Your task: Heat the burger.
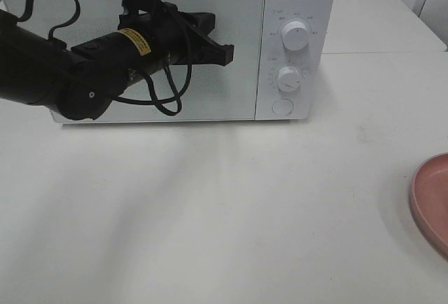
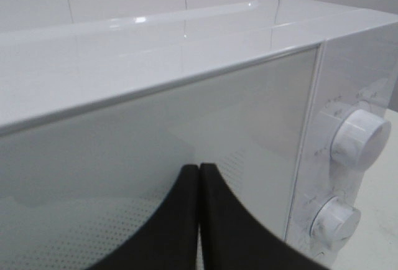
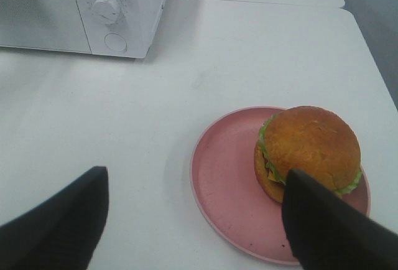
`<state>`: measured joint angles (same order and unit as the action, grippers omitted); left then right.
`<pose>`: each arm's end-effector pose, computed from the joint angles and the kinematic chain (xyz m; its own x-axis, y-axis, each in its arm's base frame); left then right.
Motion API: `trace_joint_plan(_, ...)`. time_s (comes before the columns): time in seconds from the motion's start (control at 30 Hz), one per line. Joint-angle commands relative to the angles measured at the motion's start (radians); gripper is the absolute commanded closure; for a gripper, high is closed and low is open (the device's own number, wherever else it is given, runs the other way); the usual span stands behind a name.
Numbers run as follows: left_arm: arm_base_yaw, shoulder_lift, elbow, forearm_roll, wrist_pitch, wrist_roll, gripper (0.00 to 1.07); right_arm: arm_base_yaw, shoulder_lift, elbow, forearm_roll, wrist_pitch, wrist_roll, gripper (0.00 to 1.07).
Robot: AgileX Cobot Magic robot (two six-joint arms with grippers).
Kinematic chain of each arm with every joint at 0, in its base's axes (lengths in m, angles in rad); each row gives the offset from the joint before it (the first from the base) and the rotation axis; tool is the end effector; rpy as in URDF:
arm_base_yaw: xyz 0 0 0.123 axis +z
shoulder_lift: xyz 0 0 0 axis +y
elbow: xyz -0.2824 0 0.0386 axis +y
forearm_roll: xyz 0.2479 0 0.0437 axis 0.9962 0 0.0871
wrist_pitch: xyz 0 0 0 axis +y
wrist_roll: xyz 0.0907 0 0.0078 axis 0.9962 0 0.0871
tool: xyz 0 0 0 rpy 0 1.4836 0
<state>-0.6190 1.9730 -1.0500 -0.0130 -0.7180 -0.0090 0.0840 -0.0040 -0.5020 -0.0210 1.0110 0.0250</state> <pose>0.3432 -0.2436 0.1856 -0.1065 0.0528 -0.9929 0.5714 0.8205 -0.0177 -0.0036 -0.0019 0.2818 -0.4051 -0.0202 -0.9140 -0.0621 0.9981 0.0054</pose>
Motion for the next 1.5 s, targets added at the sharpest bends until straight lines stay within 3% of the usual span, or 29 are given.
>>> trace_joint_plan(0.03, 0.022, -0.009, -0.027, -0.12, 0.031, 0.02, 1.07, -0.004, -0.026, 0.001, -0.005, -0.011, -0.011, 0.32)
trace_joint_plan(0.17, 0.008, -0.038, -0.027, -0.12, 0.152, 0.02, 1.03, -0.004, -0.026, 0.001, -0.005, -0.011, -0.011, 0.32)
trace_joint_plan(0.23, -0.01, -0.077, -0.025, -0.115, 0.32, 0.02, 0.92, -0.004, -0.026, 0.001, -0.005, -0.011, -0.011, 0.32)
trace_joint_plan(0.27, -0.01, -0.077, -0.025, -0.115, 0.32, 0.02, 0.92, -0.004, -0.026, 0.001, -0.005, -0.011, -0.011, 0.32)
trace_joint_plan(0.3, -0.028, -0.106, -0.025, -0.093, 0.45, 0.02, 0.76, -0.004, -0.026, 0.001, -0.005, -0.011, -0.011, 0.32)
trace_joint_plan(0.33, -0.028, -0.106, -0.025, -0.093, 0.45, 0.02, 0.76, -0.004, -0.026, 0.001, -0.005, -0.011, -0.011, 0.32)
trace_joint_plan(0.37, -0.036, -0.117, -0.025, -0.082, 0.499, 0.02, 0.67, -0.004, -0.026, 0.001, -0.005, -0.011, -0.011, 0.32)
trace_joint_plan(0.4, -0.057, -0.142, -0.025, -0.074, 0.6, 0.02, 0.41, -0.004, -0.026, 0.001, -0.005, -0.011, -0.011, 0.32)
trace_joint_plan(0.43, -0.057, -0.142, -0.025, -0.074, 0.6, 0.02, 0.41, -0.004, -0.026, 0.001, -0.005, -0.011, -0.011, 0.32)
trace_joint_plan(0.47, -0.082, -0.162, -0.025, -0.073, 0.718, 0.02, 0.19, -0.004, -0.026, 0.001, -0.005, -0.011, -0.011, 0.32)
trace_joint_plan(0.5, -0.082, -0.162, -0.025, -0.073, 0.718, 0.02, 0.19, -0.004, -0.026, 0.001, -0.005, -0.011, -0.011, 0.32)
trace_joint_plan(0.57, -0.118, -0.185, -0.025, -0.071, 0.868, 0.02, 0.04, -0.004, -0.026, 0.001, -0.005, -0.011, -0.011, 0.32)
trace_joint_plan(0.8, -0.17, -0.226, -0.025, -0.075, 1.108, 0.02, 0.05, -0.004, -0.026, 0.001, -0.005, -0.011, -0.011, 0.32)
trace_joint_plan(1.1, -0.17, -0.311, -0.025, -0.078, 1.481, 0.026, 0.05, -0.004, -0.026, 0.001, -0.005, -0.011, -0.011, 0.32)
trace_joint_plan(1.23, -0.165, -0.338, -0.025, -0.068, 1.55, 0.035, 0.05, -0.004, -0.026, 0.001, -0.005, -0.011, -0.011, 0.32)
trace_joint_plan(1.37, -0.107, -0.394, -0.025, -0.071, 1.644, -0.01, 0.05, -0.004, -0.026, 0.001, -0.005, -0.011, -0.011, 0.32)
trace_joint_plan(1.5, -0.039, -0.425, -0.025, -0.078, 1.697, -0.014, 0.05, -0.004, -0.026, 0.001, -0.005, -0.011, -0.011, 0.32)
